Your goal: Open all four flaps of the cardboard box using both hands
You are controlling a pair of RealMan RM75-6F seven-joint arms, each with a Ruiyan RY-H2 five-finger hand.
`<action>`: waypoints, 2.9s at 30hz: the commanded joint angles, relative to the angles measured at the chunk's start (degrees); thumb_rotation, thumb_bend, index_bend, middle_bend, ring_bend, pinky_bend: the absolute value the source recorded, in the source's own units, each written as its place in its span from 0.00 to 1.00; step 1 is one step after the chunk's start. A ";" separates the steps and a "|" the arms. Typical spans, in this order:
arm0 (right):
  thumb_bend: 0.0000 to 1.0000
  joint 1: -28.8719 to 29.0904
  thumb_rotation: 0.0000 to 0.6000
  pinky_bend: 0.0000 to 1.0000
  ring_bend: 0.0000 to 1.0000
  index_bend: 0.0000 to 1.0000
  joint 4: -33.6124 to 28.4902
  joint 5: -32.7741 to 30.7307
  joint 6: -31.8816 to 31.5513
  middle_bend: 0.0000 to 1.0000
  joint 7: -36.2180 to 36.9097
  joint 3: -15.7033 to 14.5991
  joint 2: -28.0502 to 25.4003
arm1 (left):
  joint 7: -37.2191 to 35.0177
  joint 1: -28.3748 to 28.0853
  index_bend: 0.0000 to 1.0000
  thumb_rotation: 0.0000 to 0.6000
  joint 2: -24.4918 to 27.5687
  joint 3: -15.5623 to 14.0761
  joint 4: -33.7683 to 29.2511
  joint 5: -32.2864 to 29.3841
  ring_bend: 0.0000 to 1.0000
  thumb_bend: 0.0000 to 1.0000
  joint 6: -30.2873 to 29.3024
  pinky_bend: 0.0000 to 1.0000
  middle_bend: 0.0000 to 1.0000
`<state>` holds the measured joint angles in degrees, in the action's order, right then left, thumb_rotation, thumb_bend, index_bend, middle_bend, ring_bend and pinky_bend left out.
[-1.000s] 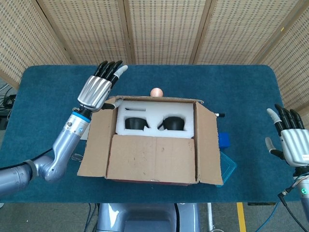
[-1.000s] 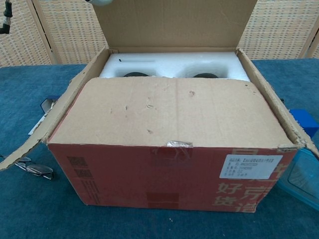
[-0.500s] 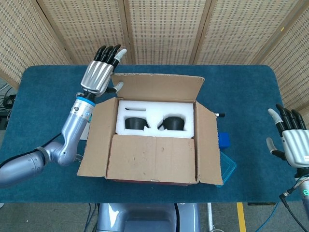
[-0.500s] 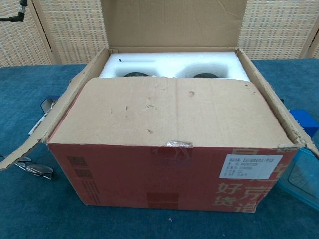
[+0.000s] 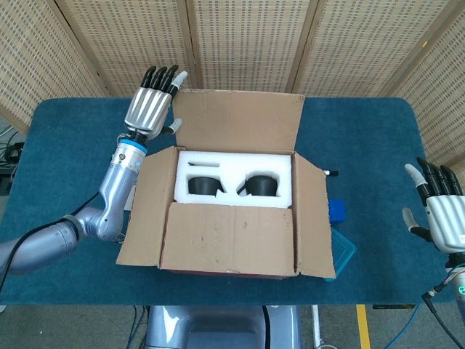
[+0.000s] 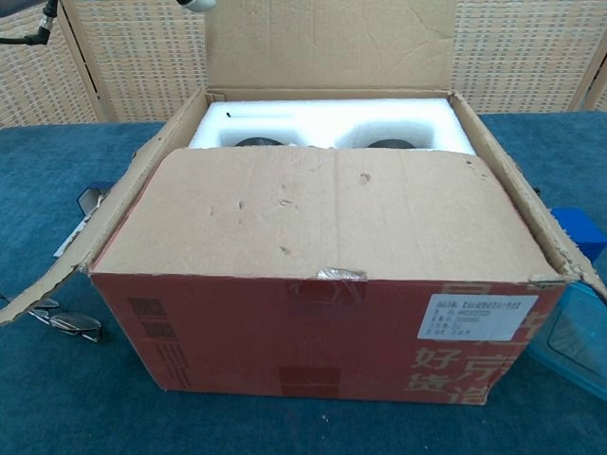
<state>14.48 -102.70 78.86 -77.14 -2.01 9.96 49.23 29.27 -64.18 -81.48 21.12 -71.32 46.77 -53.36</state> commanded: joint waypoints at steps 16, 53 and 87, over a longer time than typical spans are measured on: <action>0.47 0.44 1.00 0.00 0.00 0.02 -0.65 0.07 0.86 0.00 -1.35 -0.29 0.46 | -8.35 5.04 0.09 0.87 10.26 -0.42 -15.66 1.61 0.00 0.31 5.03 0.00 0.00; 0.47 0.79 1.00 0.00 0.00 0.02 -0.86 0.32 -0.50 0.00 -5.42 -0.55 4.91 | -27.47 16.40 0.33 0.19 24.47 -9.06 -38.48 18.87 0.00 0.19 16.23 0.00 0.00; 0.47 -0.47 1.00 0.00 0.00 0.02 -0.27 -0.09 -1.17 0.00 -2.77 -0.51 3.97 | -24.99 12.27 0.39 0.19 21.74 -11.02 -38.03 13.54 0.00 0.17 15.42 0.00 0.00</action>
<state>14.00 -102.98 78.77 -78.32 -4.77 9.45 53.20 5.42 -52.34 -60.35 9.79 -108.96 59.64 -37.89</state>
